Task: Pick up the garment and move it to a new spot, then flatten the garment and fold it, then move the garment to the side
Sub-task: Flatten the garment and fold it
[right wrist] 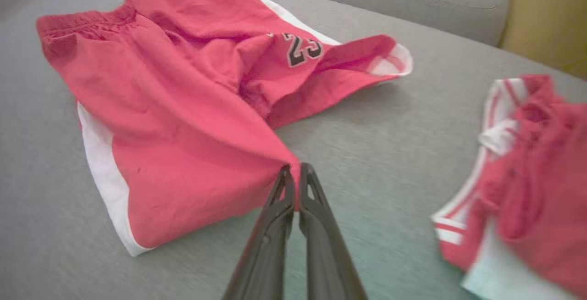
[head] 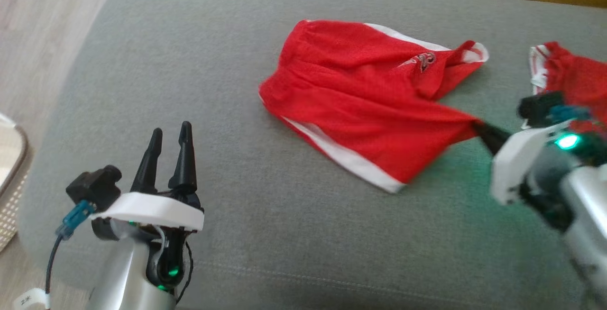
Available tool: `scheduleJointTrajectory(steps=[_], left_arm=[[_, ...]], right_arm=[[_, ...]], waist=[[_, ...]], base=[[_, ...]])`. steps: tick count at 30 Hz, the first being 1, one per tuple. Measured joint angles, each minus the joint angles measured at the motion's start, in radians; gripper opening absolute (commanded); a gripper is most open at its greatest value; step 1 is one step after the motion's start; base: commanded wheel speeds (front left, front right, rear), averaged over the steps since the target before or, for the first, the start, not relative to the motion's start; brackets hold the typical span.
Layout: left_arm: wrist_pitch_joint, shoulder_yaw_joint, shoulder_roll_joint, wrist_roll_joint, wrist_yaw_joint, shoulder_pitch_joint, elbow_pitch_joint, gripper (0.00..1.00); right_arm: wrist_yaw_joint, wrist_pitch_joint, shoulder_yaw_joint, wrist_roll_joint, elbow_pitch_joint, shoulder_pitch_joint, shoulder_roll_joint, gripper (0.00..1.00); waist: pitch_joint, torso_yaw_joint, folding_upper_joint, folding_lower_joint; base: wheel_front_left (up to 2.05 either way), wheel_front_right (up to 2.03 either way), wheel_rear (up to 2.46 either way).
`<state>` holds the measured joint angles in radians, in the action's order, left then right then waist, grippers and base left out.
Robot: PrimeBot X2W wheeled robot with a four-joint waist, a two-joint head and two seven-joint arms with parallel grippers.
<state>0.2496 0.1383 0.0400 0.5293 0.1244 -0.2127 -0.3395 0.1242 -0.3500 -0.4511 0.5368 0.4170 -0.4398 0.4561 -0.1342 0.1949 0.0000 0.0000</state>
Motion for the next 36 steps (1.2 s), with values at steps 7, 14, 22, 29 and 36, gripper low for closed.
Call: scheduleJointTrajectory(steps=[7, 14, 22, 29, 36], left_arm=[[0.000, 0.015, 0.000, 0.000, 0.000, 0.000, 0.001, 1.00], [0.000, 0.041, 0.000, 0.006, 0.000, -0.005, 0.000, 1.00], [0.000, 0.043, 0.000, 0.010, 0.000, -0.008, -0.007, 1.00], [0.000, 0.054, 0.000, 0.011, 0.000, -0.009, -0.007, 1.00], [0.000, 0.059, 0.000, 0.019, 0.000, -0.019, -0.007, 1.00]], right_arm=[[0.000, -0.100, -0.003, -0.036, -0.052, -0.010, 0.133, 0.00], [0.000, -0.071, -0.022, -0.137, -0.018, -0.118, 0.165, 0.00], [0.000, -0.040, -0.074, -0.152, 0.077, -0.212, 0.125, 0.00], [0.000, 0.028, -0.110, -0.166, 0.217, -0.268, 0.061, 0.00], [0.000, 0.153, -0.038, -0.265, 0.374, -0.356, 0.032, 0.00]], waist=[[-0.011, -0.017, 0.0000, 0.0000], [-0.033, 0.014, 0.0000, 0.0000], [-0.041, 0.051, 0.0000, 0.0000], [-0.049, 0.069, 0.0000, 0.0000], [-0.053, 0.063, 0.0000, 0.0000]], base=[[0.00, 0.00, 0.00], [0.00, 0.00, 0.00], [0.00, 0.00, 0.00], [0.00, 0.00, 0.00], [0.00, 0.00, 0.00]])
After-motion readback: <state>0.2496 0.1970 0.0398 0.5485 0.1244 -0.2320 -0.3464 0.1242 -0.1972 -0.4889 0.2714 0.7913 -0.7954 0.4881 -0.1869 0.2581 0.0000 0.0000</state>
